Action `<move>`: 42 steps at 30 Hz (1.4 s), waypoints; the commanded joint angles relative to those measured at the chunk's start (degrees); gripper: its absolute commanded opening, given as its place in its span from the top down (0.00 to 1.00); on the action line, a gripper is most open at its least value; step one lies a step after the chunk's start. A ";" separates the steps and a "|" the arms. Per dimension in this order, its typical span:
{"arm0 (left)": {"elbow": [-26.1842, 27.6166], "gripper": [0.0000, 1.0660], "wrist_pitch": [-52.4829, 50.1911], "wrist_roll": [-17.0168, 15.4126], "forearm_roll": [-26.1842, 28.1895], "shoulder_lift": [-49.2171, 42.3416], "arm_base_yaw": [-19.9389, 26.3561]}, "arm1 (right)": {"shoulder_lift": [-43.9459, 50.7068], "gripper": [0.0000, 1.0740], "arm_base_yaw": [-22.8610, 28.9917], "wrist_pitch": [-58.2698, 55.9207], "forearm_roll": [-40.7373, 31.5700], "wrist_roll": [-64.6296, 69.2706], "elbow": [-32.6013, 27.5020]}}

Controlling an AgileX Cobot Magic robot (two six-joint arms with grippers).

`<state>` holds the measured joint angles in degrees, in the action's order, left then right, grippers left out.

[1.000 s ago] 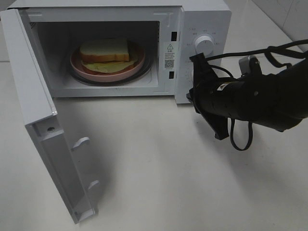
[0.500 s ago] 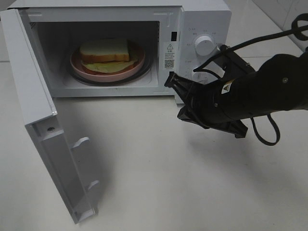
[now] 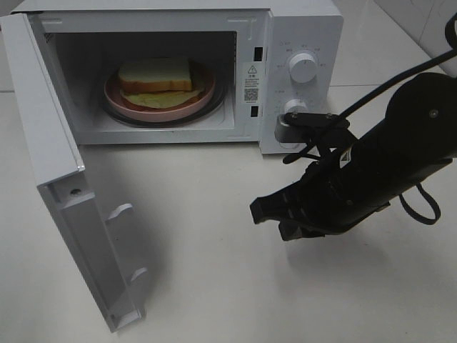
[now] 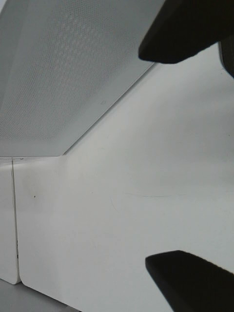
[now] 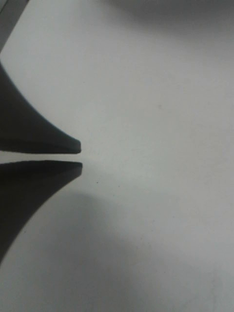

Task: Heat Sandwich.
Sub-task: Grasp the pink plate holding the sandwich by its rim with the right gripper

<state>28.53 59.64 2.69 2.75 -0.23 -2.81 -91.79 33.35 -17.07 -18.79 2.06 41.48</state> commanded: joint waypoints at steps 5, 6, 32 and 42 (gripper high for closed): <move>-0.17 0.05 -0.17 -0.52 0.11 -1.32 0.17 | 0.34 0.89 0.00 -6.65 0.40 -18.05 0.00; -0.17 0.05 -0.17 -0.52 0.11 -1.32 0.17 | 0.34 0.89 0.00 -6.65 0.40 -18.05 0.00; -0.17 0.05 -0.17 -0.52 0.11 -1.32 0.17 | 5.04 0.63 0.00 -16.27 3.50 -83.82 0.00; -0.17 0.05 -0.17 -0.52 0.11 -1.32 0.17 | 5.04 0.11 0.00 -13.06 3.21 -75.29 0.11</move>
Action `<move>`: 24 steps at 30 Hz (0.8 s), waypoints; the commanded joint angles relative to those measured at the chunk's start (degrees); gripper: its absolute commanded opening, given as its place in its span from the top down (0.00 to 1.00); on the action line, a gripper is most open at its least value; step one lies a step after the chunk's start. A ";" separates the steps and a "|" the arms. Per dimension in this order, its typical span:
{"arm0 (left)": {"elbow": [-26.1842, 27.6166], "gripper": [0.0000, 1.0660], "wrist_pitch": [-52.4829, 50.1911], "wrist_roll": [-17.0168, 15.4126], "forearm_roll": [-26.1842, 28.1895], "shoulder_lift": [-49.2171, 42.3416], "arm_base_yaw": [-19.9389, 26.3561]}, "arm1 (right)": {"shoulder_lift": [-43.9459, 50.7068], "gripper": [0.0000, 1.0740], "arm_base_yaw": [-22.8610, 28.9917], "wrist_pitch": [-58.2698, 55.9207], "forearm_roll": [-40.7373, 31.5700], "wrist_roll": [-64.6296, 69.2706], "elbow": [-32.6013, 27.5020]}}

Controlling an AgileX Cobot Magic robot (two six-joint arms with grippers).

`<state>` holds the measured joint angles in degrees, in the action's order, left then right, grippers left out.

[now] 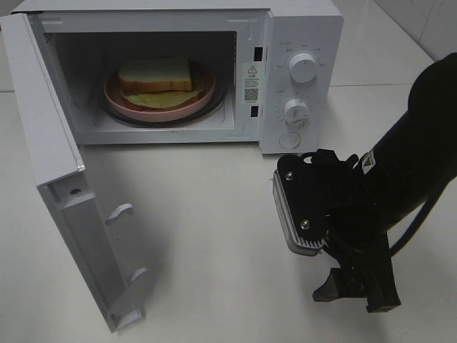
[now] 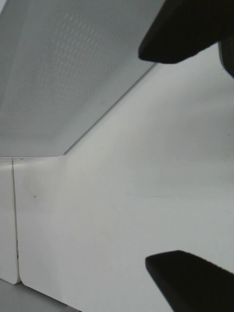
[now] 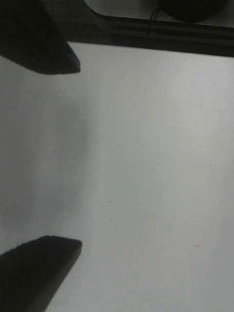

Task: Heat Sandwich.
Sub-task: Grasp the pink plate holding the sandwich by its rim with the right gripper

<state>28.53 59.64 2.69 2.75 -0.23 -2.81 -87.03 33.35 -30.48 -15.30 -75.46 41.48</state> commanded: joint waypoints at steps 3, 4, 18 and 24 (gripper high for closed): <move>-0.17 0.05 -0.17 -0.52 0.11 -1.32 0.17 | 0.29 0.09 0.00 0.40 -0.29 2.64 1.20; -0.17 0.05 -0.17 -0.52 0.11 -1.32 0.17 | 0.29 0.10 0.00 0.29 -0.11 2.64 1.78; -0.17 0.05 -0.17 -0.52 0.11 -1.32 0.17 | -5.50 0.14 0.17 0.63 7.10 2.58 13.35; -0.17 0.05 -0.17 -0.52 0.11 -1.32 0.17 | -10.49 0.16 0.17 1.03 10.31 2.41 20.97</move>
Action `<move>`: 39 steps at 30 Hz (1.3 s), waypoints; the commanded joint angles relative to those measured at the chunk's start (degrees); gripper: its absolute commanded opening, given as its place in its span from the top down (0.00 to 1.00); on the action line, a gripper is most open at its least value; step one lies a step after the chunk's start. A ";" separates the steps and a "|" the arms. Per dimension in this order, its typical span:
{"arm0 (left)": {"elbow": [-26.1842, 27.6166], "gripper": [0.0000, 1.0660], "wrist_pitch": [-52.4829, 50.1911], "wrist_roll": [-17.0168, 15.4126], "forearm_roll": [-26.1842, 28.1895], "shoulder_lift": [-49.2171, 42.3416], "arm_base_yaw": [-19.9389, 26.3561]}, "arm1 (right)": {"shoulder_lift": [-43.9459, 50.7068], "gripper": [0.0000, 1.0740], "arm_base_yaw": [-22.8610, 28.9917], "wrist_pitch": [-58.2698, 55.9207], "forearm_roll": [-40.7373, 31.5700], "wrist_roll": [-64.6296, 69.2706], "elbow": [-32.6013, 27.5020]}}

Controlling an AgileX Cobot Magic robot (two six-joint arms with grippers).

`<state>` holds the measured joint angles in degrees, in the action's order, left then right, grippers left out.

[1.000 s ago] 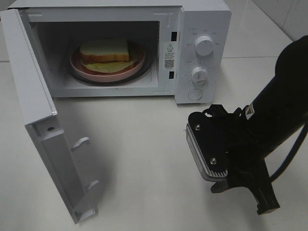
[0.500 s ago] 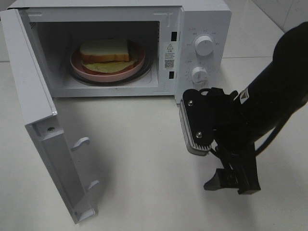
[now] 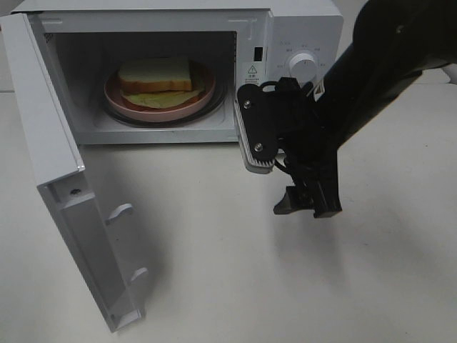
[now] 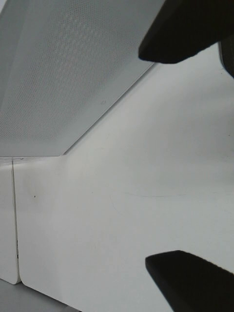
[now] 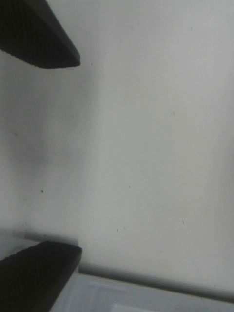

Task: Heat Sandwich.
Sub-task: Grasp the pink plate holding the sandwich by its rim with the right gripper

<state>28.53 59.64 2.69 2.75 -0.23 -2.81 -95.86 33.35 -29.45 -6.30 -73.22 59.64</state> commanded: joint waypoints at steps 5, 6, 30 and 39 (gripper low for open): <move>-0.17 0.05 -0.17 -0.52 0.11 -1.32 0.17 | -4.93 0.16 0.17 0.34 1.49 -0.23 7.56; -0.17 0.05 -0.17 -0.52 0.11 -1.32 0.17 | -4.93 0.16 0.17 0.34 1.49 -0.23 7.56; -0.17 0.05 -0.17 -0.52 0.11 -1.32 0.17 | -24.18 0.19 2.81 2.41 8.82 0.00 31.68; -0.17 0.05 -0.17 -0.52 0.11 -1.32 0.17 | -30.60 0.20 2.81 2.01 8.82 0.23 39.36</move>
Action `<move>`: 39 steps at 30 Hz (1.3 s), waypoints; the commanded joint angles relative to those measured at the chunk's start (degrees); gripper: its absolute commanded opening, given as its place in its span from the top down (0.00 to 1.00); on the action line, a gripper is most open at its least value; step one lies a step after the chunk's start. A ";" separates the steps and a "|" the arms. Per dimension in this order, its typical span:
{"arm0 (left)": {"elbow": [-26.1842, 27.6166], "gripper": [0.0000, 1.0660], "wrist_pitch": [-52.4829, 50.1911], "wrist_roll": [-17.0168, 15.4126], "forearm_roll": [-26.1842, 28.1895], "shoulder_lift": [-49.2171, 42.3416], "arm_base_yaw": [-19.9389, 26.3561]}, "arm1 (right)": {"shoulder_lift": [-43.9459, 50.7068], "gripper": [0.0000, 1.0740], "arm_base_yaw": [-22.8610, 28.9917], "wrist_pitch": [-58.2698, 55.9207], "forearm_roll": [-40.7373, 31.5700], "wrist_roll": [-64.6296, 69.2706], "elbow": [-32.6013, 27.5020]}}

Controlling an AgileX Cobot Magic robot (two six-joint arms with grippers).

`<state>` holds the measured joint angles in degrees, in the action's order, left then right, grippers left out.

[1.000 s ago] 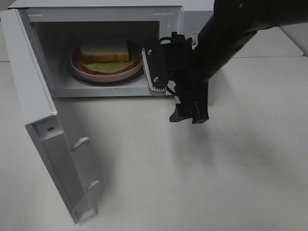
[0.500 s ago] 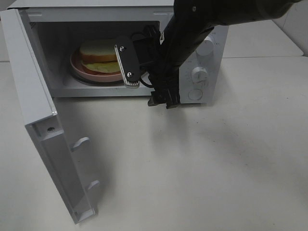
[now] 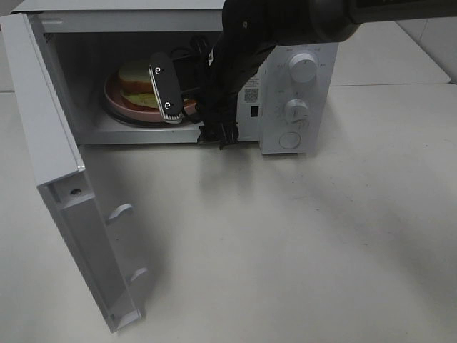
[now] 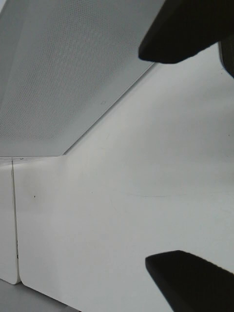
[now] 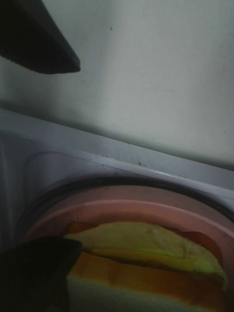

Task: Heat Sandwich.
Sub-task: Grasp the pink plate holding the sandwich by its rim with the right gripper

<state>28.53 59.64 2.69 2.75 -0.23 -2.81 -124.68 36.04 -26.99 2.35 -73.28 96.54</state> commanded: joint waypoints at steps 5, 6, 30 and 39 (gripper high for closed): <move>-0.17 0.05 -0.17 -0.52 0.11 -1.32 0.17 | -6.47 0.21 0.00 -0.92 0.17 1.60 7.79; -0.17 0.05 -0.17 -0.52 0.11 -1.32 0.17 | -6.99 0.21 0.00 -1.15 0.17 1.78 8.71; -0.17 0.05 -0.17 -0.52 0.06 -1.32 0.17 | -17.76 0.29 0.00 -7.96 3.21 7.79 23.26; -0.17 0.05 -0.17 -0.52 0.06 -1.32 0.17 | -17.48 0.91 0.00 -9.51 3.95 7.85 23.26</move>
<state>28.53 59.64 2.69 2.75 -0.23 -2.81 -142.04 36.15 -35.70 5.56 -65.83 119.81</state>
